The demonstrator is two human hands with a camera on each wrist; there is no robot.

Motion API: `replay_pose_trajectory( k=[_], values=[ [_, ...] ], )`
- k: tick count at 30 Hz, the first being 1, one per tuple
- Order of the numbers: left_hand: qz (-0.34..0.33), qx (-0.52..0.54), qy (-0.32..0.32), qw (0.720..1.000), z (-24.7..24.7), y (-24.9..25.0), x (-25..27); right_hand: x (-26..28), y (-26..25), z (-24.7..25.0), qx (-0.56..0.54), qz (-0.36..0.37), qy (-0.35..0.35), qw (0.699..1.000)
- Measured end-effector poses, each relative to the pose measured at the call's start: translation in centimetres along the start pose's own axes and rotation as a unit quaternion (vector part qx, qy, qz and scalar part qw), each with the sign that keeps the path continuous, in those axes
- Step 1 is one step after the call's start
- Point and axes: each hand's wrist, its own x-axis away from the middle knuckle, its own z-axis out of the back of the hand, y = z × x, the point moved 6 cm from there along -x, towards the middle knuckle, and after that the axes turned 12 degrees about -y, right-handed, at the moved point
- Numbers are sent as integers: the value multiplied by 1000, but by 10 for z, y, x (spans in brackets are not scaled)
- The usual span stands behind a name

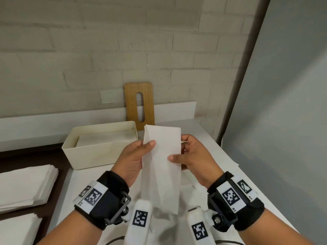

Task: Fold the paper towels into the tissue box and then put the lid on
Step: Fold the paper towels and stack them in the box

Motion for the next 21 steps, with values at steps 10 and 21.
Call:
replay_pose_trajectory(
  k=[10,21],
  values=[
    [-39,-169,47,984,2,11,0,-2,-22,11,18,71,-1,997],
    [67,-312,-50,946,-1,4,5,-1,-12,27,90,-62,7,994]
  ],
)
